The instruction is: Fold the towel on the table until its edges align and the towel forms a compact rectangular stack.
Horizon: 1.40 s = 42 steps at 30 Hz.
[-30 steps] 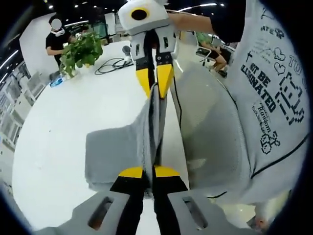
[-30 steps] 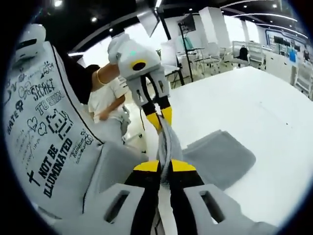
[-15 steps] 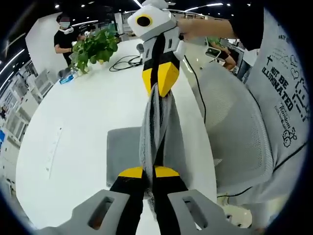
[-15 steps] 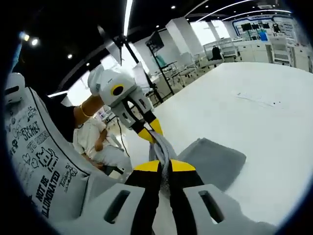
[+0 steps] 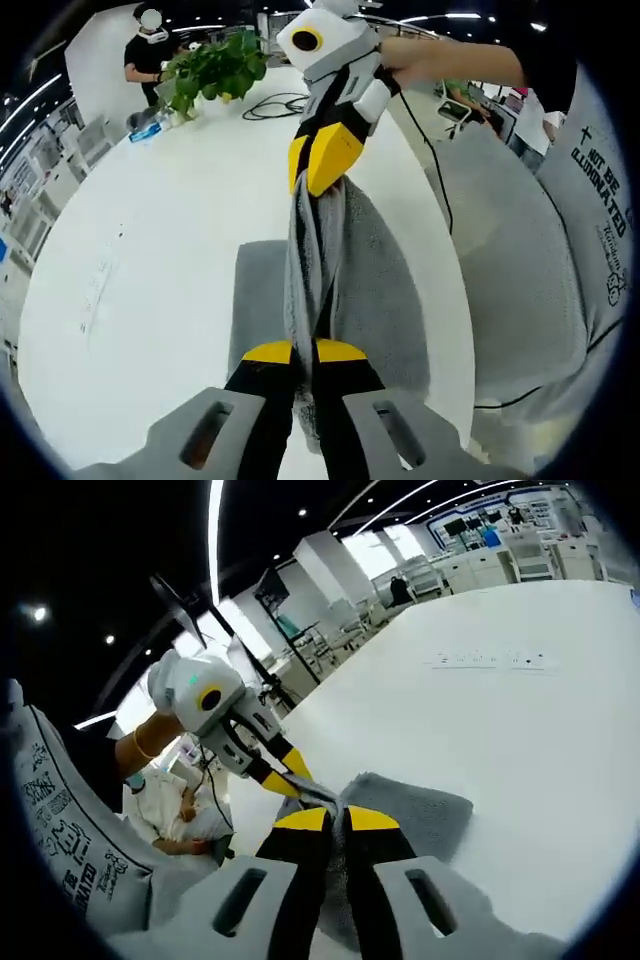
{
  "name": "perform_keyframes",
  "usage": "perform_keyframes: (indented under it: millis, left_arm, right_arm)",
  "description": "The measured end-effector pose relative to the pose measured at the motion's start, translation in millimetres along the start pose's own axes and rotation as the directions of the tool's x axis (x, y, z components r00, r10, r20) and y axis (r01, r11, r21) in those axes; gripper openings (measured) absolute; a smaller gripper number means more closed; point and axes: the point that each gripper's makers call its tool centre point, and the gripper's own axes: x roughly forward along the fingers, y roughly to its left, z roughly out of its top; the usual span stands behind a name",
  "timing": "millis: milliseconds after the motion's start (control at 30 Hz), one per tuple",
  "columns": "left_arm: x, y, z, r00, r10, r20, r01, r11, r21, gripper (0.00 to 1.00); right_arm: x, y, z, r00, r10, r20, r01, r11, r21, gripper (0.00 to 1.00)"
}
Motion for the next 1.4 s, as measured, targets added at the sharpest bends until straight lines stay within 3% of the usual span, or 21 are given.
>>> perform_keyframes:
  millis: [233, 467, 600, 700, 867, 967, 1133, 1233, 1400]
  left_arm:
    - [15.1, 12.4, -7.9, 1.000, 0.010, -0.007, -0.011, 0.999, -0.048, 0.05]
    - [39.3, 28.6, -21.4, 0.995, 0.102, 0.015, -0.097, 0.979, -0.181, 0.06]
    - [46.4, 36.5, -28.4, 0.989, 0.149, 0.007, -0.144, 0.970, -0.197, 0.10]
    - [48.6, 39.0, -33.1, 0.989, 0.146, 0.007, -0.142, 0.970, -0.195, 0.12]
    - [36.9, 52.0, -32.1, 0.973, 0.224, 0.049, -0.208, 0.952, -0.226, 0.18]
    - [27.3, 59.2, -37.4, 0.968, 0.248, 0.047, -0.231, 0.945, -0.232, 0.19]
    - [4.8, 73.2, -38.9, 0.936, 0.338, 0.099, -0.287, 0.894, -0.344, 0.20]
    - [-6.6, 72.9, -38.3, 0.923, 0.359, 0.139, -0.277, 0.870, -0.407, 0.21]
    - [-12.4, 60.7, -47.6, 0.925, 0.348, 0.154, -0.246, 0.855, -0.456, 0.28]
  right_arm:
    - [11.7, -29.6, -1.3, 0.999, -0.044, -0.015, 0.044, 0.999, 0.006, 0.03]
    - [23.6, -60.4, -15.2, 0.994, -0.113, -0.009, 0.114, 0.992, 0.054, 0.03]
    - [30.0, -78.0, -21.6, 0.985, -0.173, -0.001, 0.173, 0.982, 0.080, 0.04]
    - [33.5, -82.8, -19.3, 0.979, -0.200, 0.027, 0.196, 0.974, 0.117, 0.05]
    - [33.4, -84.3, -17.0, 0.974, -0.224, 0.042, 0.219, 0.971, 0.099, 0.08]
    - [25.0, -92.5, -6.7, 0.954, -0.285, 0.098, 0.280, 0.958, 0.061, 0.15]
    - [19.0, -85.8, -6.2, 0.956, -0.275, 0.104, 0.270, 0.961, 0.058, 0.22]
    - [16.7, -80.8, -9.2, 0.958, -0.267, 0.101, 0.264, 0.964, 0.045, 0.26]
    - [15.1, -72.0, -18.6, 0.965, -0.248, 0.085, 0.247, 0.969, 0.028, 0.28]
